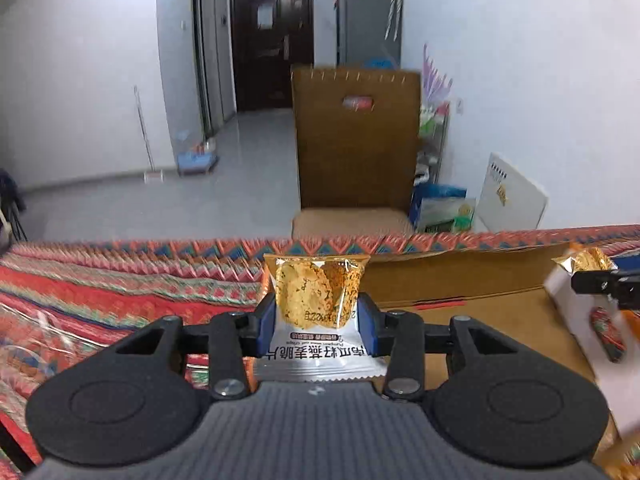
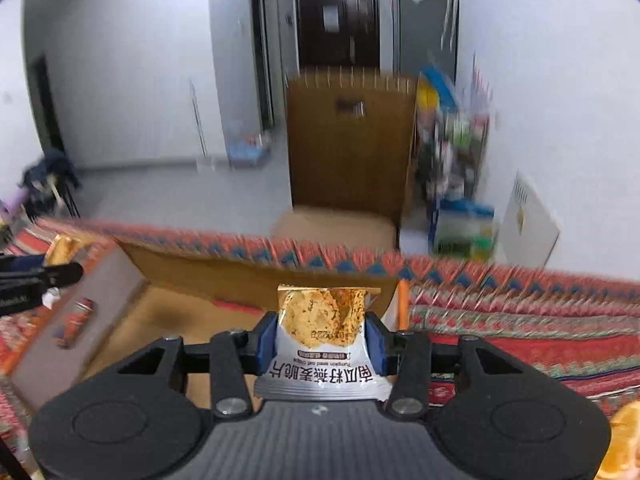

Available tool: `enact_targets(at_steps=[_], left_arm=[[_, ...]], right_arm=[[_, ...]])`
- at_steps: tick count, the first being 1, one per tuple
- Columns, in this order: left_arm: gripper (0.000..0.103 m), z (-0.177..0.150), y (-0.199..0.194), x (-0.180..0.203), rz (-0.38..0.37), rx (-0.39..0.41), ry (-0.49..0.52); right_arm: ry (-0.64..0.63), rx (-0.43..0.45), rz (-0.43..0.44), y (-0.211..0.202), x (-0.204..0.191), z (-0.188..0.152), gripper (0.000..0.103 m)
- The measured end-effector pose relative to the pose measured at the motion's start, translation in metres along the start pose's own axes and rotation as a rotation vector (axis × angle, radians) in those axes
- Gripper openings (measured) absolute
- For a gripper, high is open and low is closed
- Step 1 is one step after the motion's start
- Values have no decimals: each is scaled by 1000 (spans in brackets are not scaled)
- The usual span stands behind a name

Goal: Organize snacks
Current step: 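Carry the held crisp packets with both tools over the open box, then open both tools to drop the packets into the box and withdraw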

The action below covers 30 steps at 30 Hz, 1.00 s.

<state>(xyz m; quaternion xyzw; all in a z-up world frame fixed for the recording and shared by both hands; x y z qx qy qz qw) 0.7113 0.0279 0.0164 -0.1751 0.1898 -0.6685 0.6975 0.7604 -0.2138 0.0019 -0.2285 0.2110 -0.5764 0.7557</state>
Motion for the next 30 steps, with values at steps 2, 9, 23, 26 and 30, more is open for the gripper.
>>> enact_targets(at_steps=[2, 9, 23, 26, 30], left_arm=[[48, -5, 15, -1, 29, 20, -12], [84, -9, 14, 16, 3, 45, 70], [89, 19, -69, -4, -21, 129, 16], [94, 23, -117, -1, -62, 149, 20], [97, 22, -187, -2, -117, 191, -11]], right_arm=[[-51, -16, -71, 24, -2, -1, 55], [-185, -23, -71, 38, -23, -6, 82], [-77, 83, -25, -41, -25, 2, 83], [-90, 128, -23, -89, -31, 1, 87], [-75, 189, -1, -163, -31, -6, 92]])
Point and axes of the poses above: each gripper's, at about its wrist camera, not at the fingertips, and y roughly the way its jaws point, x to its right, z to its top, the point moved 5 cm from there along y, roughly the way its jaws point, and after that the axes turned 7 degrees about x, right-handed, at the moved point
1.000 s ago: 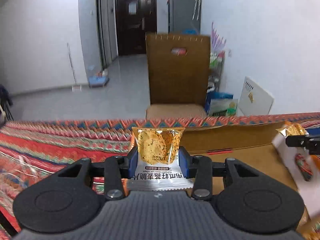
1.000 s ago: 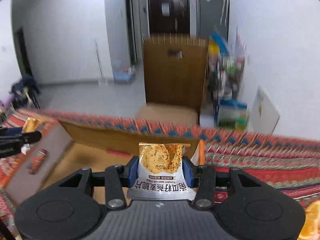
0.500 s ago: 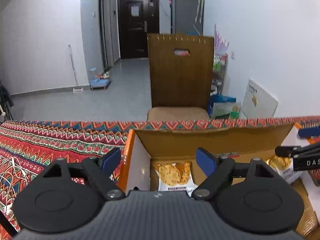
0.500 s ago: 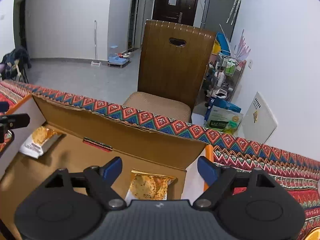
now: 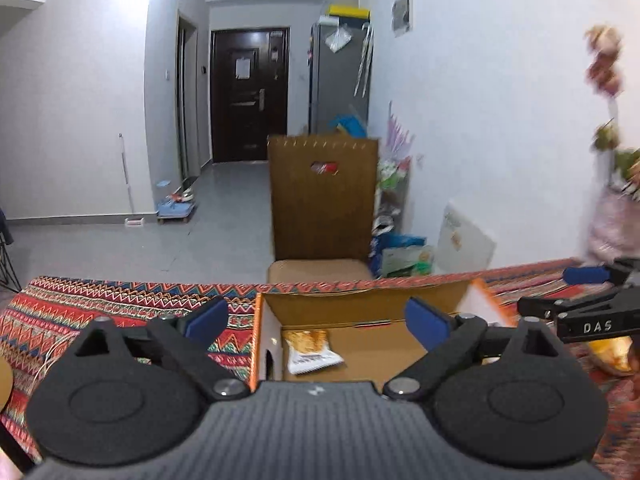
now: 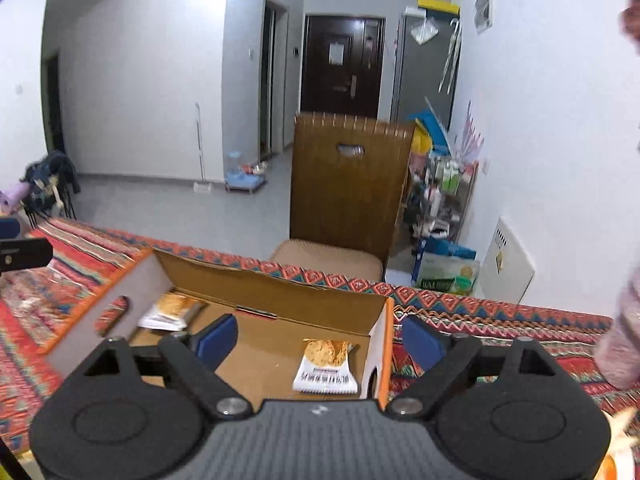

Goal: Organize snacks
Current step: 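Open both tools to drop the packets into the box and withdraw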

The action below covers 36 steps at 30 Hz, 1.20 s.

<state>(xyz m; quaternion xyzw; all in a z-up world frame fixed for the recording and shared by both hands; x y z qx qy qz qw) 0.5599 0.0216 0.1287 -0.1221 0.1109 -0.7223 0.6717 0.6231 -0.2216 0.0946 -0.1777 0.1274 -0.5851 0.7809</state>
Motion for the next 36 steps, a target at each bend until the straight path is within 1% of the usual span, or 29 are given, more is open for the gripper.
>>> enact_targets(at_steps=[3, 4, 6, 8, 10, 14, 18, 20, 22, 24, 26, 29, 32, 34, 36], left_arm=[[98, 2, -58, 6, -34, 29, -36], [99, 2, -74, 8, -35, 41, -37], [100, -3, -114, 15, -31, 82, -20], [102, -10, -149, 22, -26, 117, 10], [103, -21, -187, 28, 1, 155, 31], [103, -48, -247, 38, 31, 211, 41], [103, -85, -301, 43, 21, 239, 6], [103, -108, -323, 46, 7, 235, 17], [103, -131, -339, 48, 19, 230, 14], [103, -152, -348, 48, 12, 208, 1], [103, -177, -353, 49, -3, 160, -35], [103, -209, -352, 51, -15, 81, -31], [103, -230, -349, 51, 7, 29, -13], [103, -236, -345, 48, -1, 6, -22], [103, -241, -343, 44, -3, -5, -30]], right_arm=[[-3, 42, -8, -53, 3, -3, 94], [-1, 55, -7, -74, 3, -6, 94], [12, 90, 3, -109, 3, -11, 96], [24, 139, 20, -148, 2, -19, 100], [22, 180, 25, -185, -1, -30, 101], [9, 233, 56, -252, -15, -63, 103], [-15, 272, 75, -303, -31, -99, 103], [-22, 279, 83, -324, -40, -120, 103], [-16, 272, 98, -339, -52, -145, 103], [5, 259, 114, -347, -63, -168, 103], [20, 228, 130, -352, -75, -196, 103], [47, 176, 128, -356, -91, -235, 103], [83, 117, 110, -356, -102, -268, 103], [72, 72, 110, -354, -107, -286, 103], [52, 42, 98, -350, -107, -294, 103]])
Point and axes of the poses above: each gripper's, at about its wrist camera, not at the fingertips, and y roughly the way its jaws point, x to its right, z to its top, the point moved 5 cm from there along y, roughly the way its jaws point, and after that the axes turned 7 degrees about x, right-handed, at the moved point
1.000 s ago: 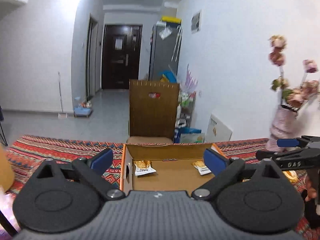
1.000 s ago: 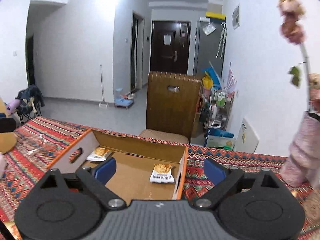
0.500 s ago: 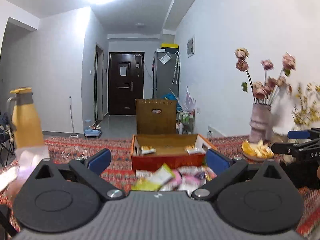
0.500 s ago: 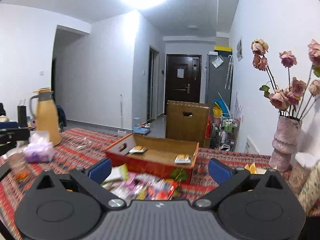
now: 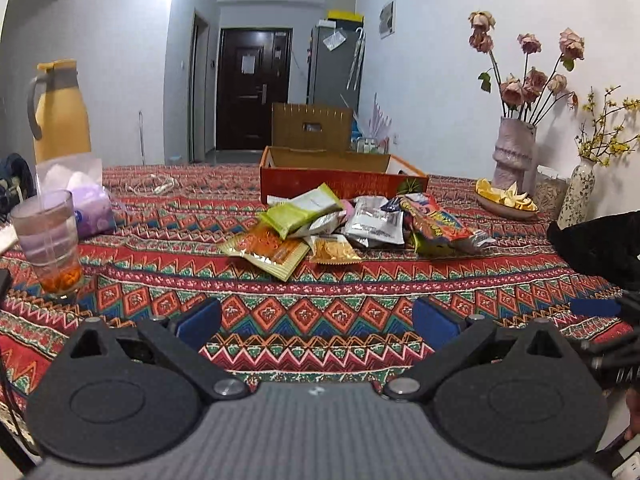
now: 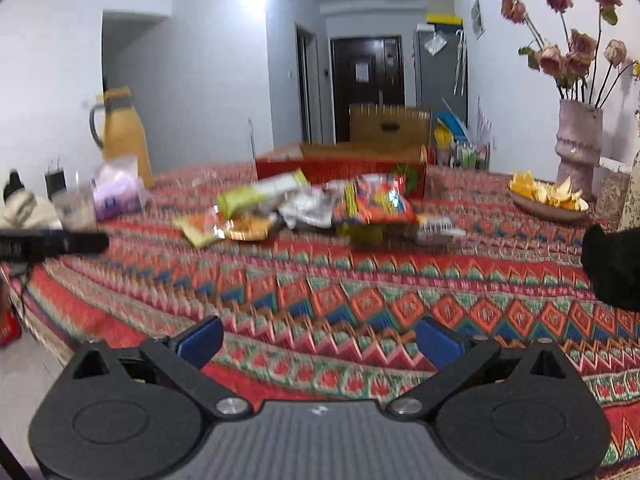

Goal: Organize snacks
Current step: 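Open both tools to drop the packets into the box and withdraw, then grasp the green-and-white bar with the left tool while the right grasps a crisp packet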

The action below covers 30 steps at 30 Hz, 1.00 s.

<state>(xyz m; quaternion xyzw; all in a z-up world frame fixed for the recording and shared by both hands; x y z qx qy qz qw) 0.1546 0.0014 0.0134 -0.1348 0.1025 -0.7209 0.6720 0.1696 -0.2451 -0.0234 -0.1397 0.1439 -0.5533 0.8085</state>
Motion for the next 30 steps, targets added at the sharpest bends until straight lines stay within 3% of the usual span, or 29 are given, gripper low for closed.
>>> enact_targets(at_steps=[6, 15, 19, 25, 28, 30], left_arm=[[103, -6, 15, -7, 8, -22, 1], [103, -6, 59, -13, 27, -83, 19], [103, 12, 87, -18, 40, -61, 49], [102, 38, 143, -22, 53, -52, 93], [90, 49, 176, -24, 27, -59, 106], [87, 54, 200, -25, 19, -69, 121]], right_arm=[[37, -10, -44, 7, 14, -4, 103], [46, -37, -114, 49, 48, 10, 100], [65, -32, -158, 69, 82, 34, 91], [73, -30, -147, 121, 125, 75, 80], [42, -51, -123, 155, 134, 84, 59], [39, -79, -107, 178, 139, 85, 53]])
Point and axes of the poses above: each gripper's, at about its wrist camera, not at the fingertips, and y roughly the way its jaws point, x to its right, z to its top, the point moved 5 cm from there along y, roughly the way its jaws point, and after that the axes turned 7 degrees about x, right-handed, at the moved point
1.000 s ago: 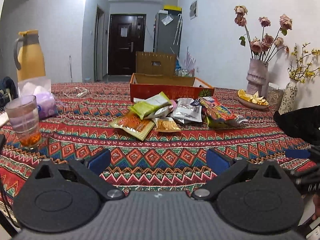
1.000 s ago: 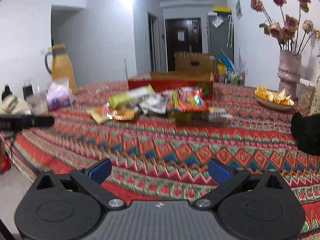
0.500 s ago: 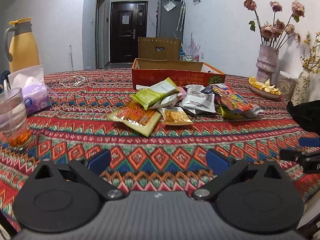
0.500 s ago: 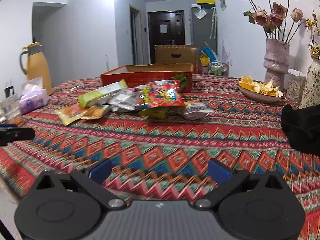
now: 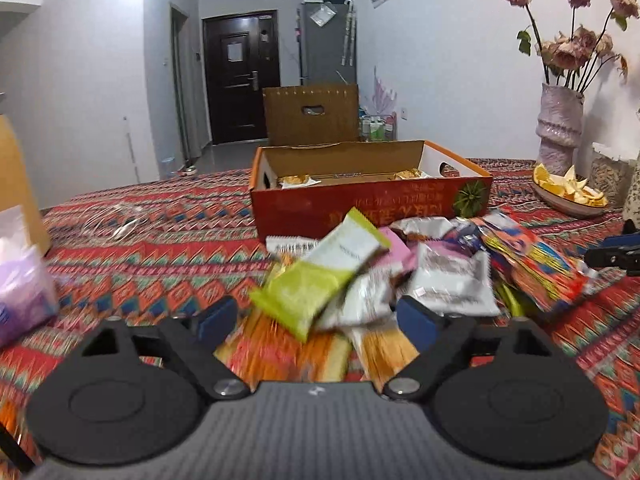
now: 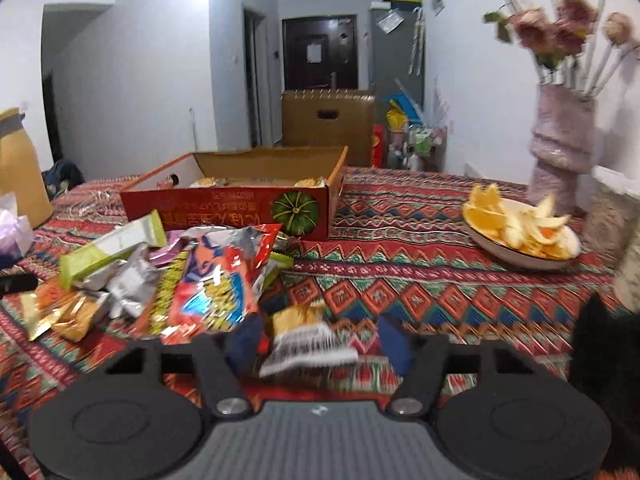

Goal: Organize snacks
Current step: 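Grasp the green-and-white bar with the left tool while the right grasps a crisp packet, then carry the bar and crisp packet with both tools over the box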

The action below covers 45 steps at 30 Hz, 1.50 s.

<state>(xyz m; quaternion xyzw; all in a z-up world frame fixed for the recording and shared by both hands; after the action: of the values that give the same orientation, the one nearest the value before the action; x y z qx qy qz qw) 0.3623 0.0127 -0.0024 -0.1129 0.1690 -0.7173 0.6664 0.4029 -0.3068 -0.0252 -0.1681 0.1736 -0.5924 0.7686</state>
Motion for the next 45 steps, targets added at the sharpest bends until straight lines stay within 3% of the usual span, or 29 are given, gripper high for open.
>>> enact_targets(at_steps=[5, 9, 14, 16, 25, 29, 35, 45], left_arm=[[80, 10, 55, 3, -36, -54, 62], [73, 5, 90, 7, -55, -120, 97], [40, 3, 109, 5, -76, -135, 80], [39, 2, 108, 4, -68, -142, 53], [38, 10, 23, -5, -37, -80, -48], [38, -1, -32, -9, -25, -57, -105], [38, -24, -94, -8, -35, -44, -172], [39, -35, -132, -7, -44, -31, -188]], right_arm=[[-5, -69, 76, 40, -6, -9, 46], [-31, -90, 75, 46, -11, -19, 44], [-16, -85, 41, 37, -6, -19, 40], [-17, -79, 23, 30, -5, -19, 40], [1, -43, -4, -24, -14, -25, 40], [-15, -23, -20, -58, -26, -31, 40], [14, 17, 26, -109, -54, -40, 40], [-24, 30, 57, -138, -85, -47, 40]])
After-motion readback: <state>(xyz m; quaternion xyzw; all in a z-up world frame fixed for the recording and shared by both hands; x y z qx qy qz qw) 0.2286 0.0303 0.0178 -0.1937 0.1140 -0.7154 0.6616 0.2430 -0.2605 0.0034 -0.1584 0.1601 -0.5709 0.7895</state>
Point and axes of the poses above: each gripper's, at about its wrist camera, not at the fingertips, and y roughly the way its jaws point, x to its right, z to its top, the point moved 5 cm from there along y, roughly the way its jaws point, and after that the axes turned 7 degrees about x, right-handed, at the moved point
